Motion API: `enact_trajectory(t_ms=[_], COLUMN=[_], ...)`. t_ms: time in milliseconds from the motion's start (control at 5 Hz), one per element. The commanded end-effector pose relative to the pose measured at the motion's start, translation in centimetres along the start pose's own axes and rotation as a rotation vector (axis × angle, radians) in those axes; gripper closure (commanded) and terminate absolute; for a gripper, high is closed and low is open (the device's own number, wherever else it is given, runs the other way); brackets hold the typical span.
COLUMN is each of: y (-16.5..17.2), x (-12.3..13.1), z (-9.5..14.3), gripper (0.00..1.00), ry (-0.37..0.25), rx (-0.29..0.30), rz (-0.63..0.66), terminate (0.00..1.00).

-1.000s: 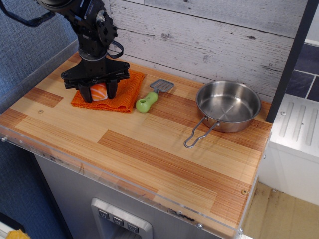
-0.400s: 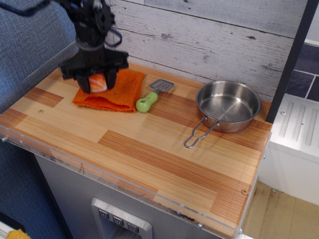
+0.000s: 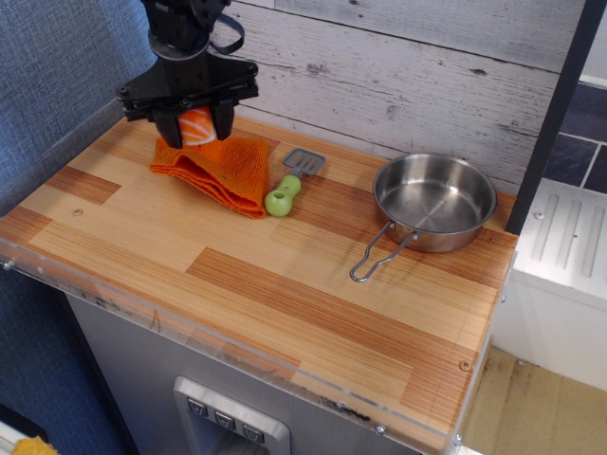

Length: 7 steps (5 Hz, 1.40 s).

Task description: Move fish and place it below the pot.

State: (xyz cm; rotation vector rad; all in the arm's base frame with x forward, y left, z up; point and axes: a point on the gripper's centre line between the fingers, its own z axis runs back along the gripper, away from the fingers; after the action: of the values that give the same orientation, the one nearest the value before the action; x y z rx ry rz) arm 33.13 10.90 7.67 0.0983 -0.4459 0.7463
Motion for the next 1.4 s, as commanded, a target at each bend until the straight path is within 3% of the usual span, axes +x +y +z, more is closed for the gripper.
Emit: enact_trajectory(t_ms=[0, 600, 800, 1200], y=[-2.4, -6.6, -8.1, -10.9], x=[-2.6, -10.6, -12.9, -16.7], z=[3.3, 5.2, 5.6, 4.7], gripper=[1.0, 1.0, 1.0, 1.0], ry=[-0.024, 0.039, 0.035, 0.044], rx=[-0.07, -0.19, -0.227, -0.272], rz=[-0.055, -0.246, -0.335, -0.537], terminate=[0.0, 0.0, 0.0, 0.0])
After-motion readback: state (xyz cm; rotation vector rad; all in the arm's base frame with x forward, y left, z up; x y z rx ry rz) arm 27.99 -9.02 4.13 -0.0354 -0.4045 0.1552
